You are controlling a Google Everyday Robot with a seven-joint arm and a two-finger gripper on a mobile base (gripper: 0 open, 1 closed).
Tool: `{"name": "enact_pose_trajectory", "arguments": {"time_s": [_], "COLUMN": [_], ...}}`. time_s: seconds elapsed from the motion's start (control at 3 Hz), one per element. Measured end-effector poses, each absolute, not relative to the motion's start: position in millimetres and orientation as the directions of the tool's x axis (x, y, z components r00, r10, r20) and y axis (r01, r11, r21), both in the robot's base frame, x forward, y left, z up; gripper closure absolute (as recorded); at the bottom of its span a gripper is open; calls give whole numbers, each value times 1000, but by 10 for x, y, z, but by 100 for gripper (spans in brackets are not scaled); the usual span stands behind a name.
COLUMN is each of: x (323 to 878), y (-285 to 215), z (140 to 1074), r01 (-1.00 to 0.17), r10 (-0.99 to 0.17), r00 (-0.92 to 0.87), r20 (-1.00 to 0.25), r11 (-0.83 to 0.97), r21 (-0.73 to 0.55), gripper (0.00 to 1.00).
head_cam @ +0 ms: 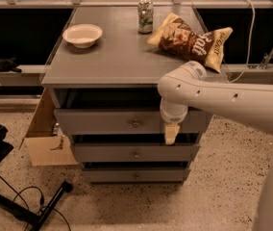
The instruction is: Open top drawer
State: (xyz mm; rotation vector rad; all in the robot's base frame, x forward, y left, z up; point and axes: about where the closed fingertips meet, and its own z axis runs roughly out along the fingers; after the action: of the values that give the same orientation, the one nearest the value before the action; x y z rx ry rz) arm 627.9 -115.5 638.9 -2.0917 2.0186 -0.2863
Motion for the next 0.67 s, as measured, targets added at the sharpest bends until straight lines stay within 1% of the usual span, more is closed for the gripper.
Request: {"name": "enact_pose_trajectory", "arguments": {"time_s": [0.33, 0.67], "x": [6260, 6209], "y": [-1239, -1275], "z": [6240, 6225], "r01": [-974, -979], "r10": [-1000, -1000], "r00": [10, 0], "r20": [-24, -28], "r11": [-4, 5], "r21": [-226, -201], "gripper": [41, 65]}}
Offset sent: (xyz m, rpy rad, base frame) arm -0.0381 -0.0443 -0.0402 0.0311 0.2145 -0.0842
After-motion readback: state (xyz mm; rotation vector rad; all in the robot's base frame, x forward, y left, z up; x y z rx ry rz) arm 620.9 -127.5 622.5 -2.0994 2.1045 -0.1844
